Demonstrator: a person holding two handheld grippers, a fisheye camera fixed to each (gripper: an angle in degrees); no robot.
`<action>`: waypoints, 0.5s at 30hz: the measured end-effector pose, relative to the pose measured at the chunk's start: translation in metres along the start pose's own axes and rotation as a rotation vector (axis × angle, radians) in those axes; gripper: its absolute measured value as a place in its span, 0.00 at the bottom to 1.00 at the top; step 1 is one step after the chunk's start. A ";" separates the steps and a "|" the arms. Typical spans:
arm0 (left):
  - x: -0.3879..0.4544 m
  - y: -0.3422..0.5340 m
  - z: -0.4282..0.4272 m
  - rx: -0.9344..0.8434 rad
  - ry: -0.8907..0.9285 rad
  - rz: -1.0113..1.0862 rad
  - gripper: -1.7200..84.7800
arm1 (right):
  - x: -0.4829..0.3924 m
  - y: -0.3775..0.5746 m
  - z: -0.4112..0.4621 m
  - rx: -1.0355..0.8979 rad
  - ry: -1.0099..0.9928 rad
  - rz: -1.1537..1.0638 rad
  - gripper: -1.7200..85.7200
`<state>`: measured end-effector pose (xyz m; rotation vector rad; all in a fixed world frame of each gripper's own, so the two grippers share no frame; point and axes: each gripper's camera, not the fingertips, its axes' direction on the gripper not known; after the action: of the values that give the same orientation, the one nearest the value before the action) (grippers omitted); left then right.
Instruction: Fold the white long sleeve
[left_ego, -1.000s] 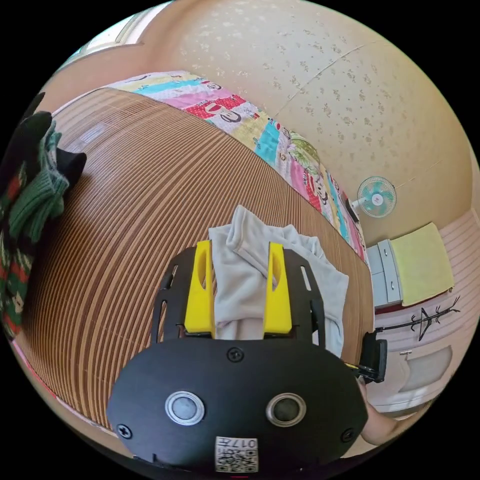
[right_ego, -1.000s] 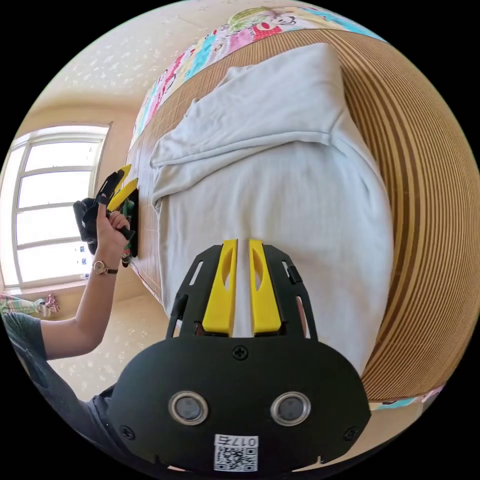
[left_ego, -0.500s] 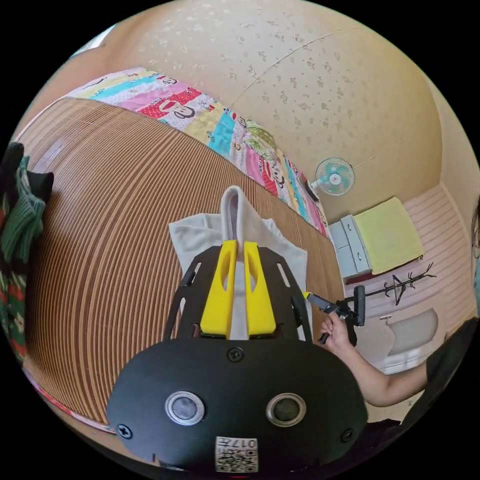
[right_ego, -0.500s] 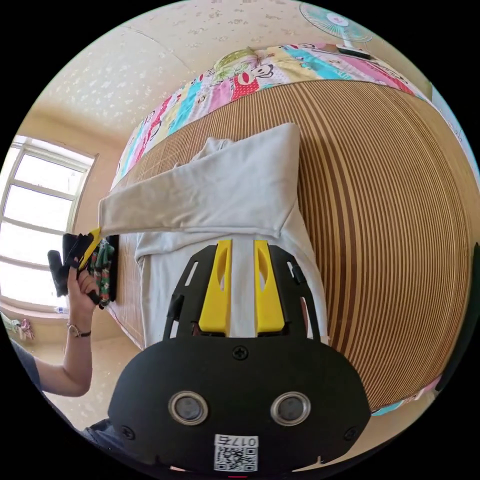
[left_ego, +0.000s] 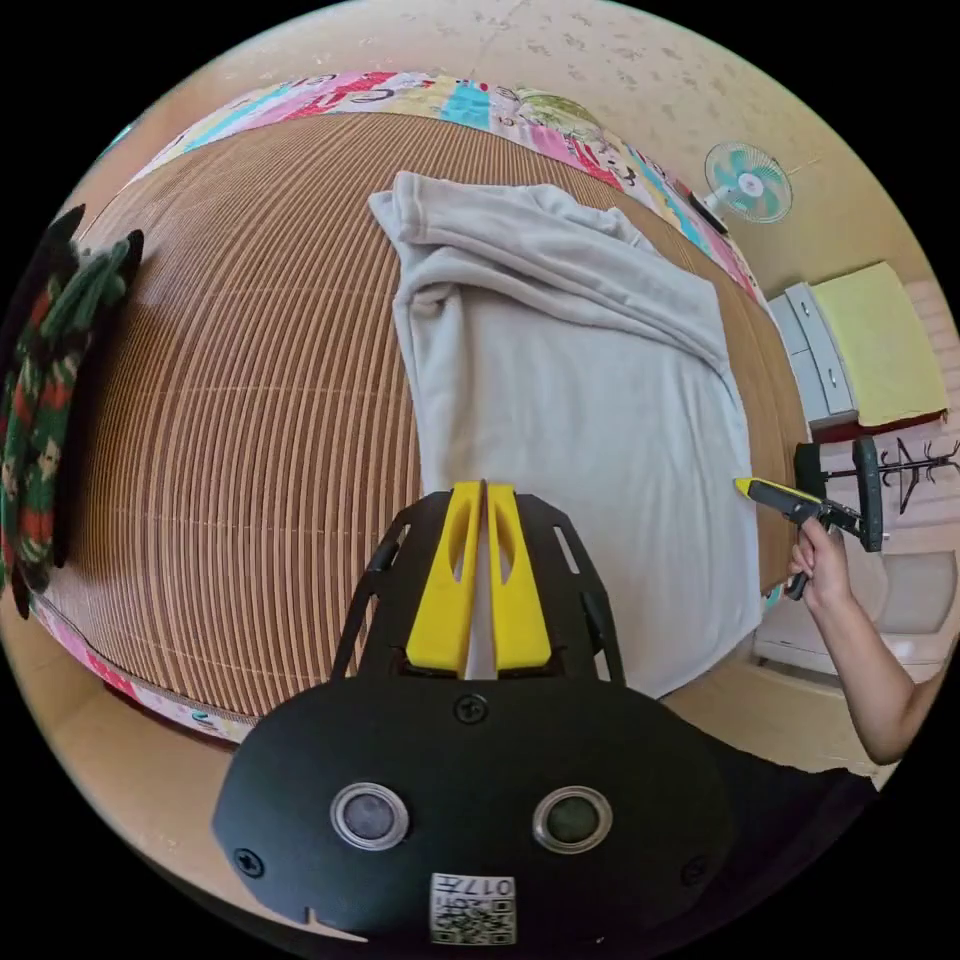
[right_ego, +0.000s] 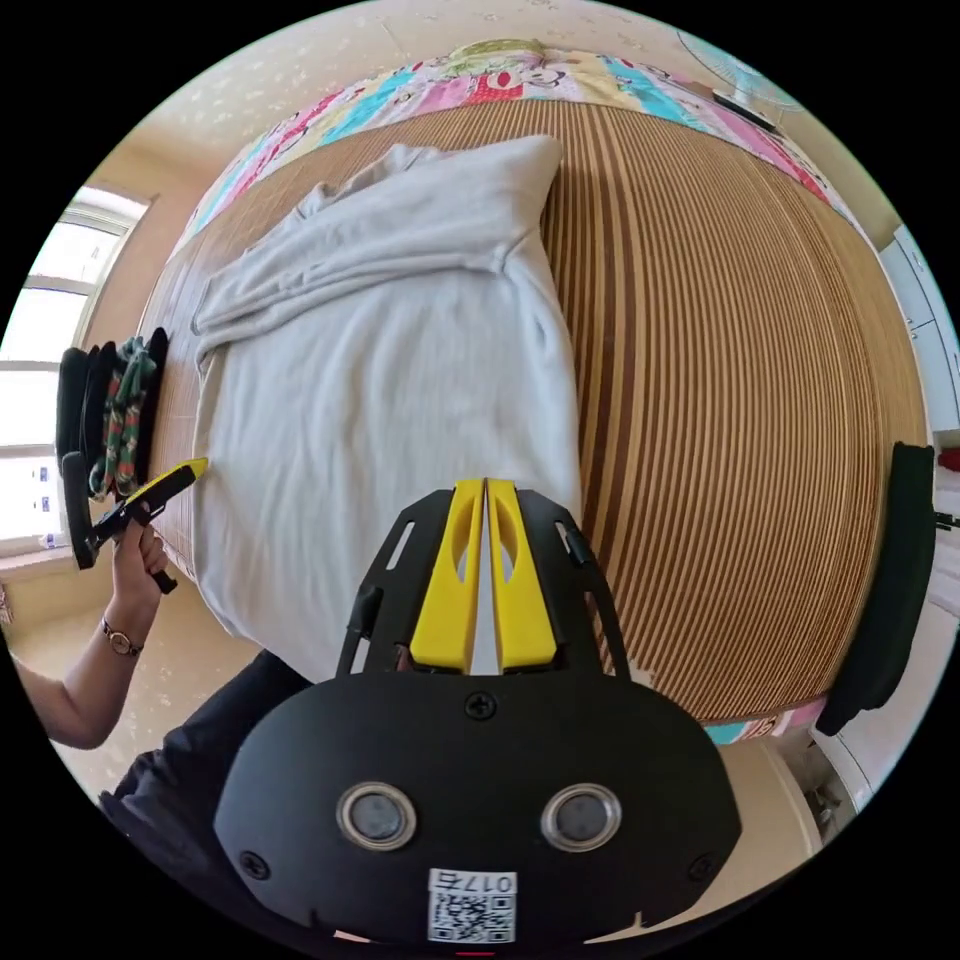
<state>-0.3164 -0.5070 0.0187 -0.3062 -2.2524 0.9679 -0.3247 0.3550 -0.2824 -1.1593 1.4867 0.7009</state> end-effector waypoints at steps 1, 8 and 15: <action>0.010 -0.015 0.011 -0.021 -0.063 0.052 0.02 | -0.001 0.000 0.004 0.009 0.014 0.028 0.03; -0.014 -0.133 -0.005 0.075 -0.056 -0.003 0.01 | 0.005 -0.076 -0.012 0.110 -0.027 0.131 0.03; -0.073 -0.094 -0.080 0.282 0.062 -0.059 0.11 | 0.087 -0.022 -0.068 0.273 -0.227 0.207 0.08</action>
<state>-0.2046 -0.5604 0.0912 -0.1416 -2.0249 1.2100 -0.3259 0.2612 -0.3443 -0.7018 1.4675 0.7172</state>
